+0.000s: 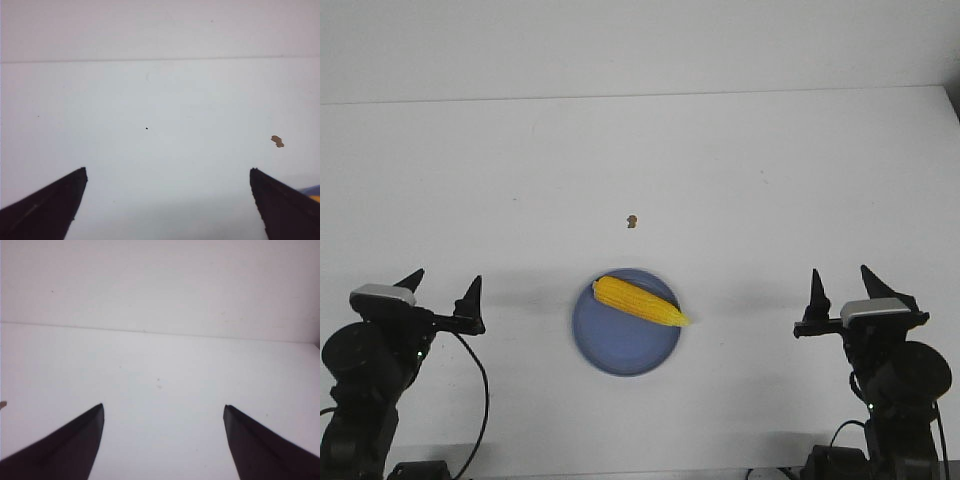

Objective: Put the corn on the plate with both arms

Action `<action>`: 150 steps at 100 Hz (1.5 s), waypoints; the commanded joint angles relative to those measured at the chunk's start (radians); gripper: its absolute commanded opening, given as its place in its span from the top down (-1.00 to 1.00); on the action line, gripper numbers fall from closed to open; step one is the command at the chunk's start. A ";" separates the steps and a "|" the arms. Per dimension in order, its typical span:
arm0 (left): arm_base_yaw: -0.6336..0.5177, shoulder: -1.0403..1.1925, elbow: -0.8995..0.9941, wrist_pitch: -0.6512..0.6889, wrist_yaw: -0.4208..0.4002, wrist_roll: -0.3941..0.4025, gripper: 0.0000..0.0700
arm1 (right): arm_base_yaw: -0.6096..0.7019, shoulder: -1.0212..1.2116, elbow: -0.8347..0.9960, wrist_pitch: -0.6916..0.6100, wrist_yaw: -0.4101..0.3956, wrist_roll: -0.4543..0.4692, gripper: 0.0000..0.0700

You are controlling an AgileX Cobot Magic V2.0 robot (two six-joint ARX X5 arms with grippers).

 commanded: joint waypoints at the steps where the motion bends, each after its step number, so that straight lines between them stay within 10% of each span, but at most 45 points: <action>1: 0.003 -0.037 -0.015 0.009 -0.008 -0.038 -0.91 | -0.003 -0.035 -0.003 0.018 0.005 0.010 -0.43; 25: 0.003 -0.126 -0.026 0.013 -0.050 -0.041 -0.91 | -0.003 -0.085 -0.004 0.011 0.052 0.012 -0.36; 40: 0.003 -0.156 -0.026 0.010 -0.050 -0.040 -0.84 | -0.003 -0.083 -0.004 0.009 0.052 0.012 0.39; 50: 0.003 -0.167 -0.026 0.006 -0.050 -0.040 -0.08 | -0.003 -0.083 -0.003 0.010 0.052 0.012 0.99; 63: 0.003 -0.171 -0.026 -0.010 -0.051 -0.041 1.00 | -0.003 -0.083 -0.003 0.010 0.053 0.012 1.00; 150: 0.002 -0.172 -0.026 -0.019 -0.051 -0.041 0.96 | -0.003 -0.083 -0.003 0.010 0.052 0.012 1.00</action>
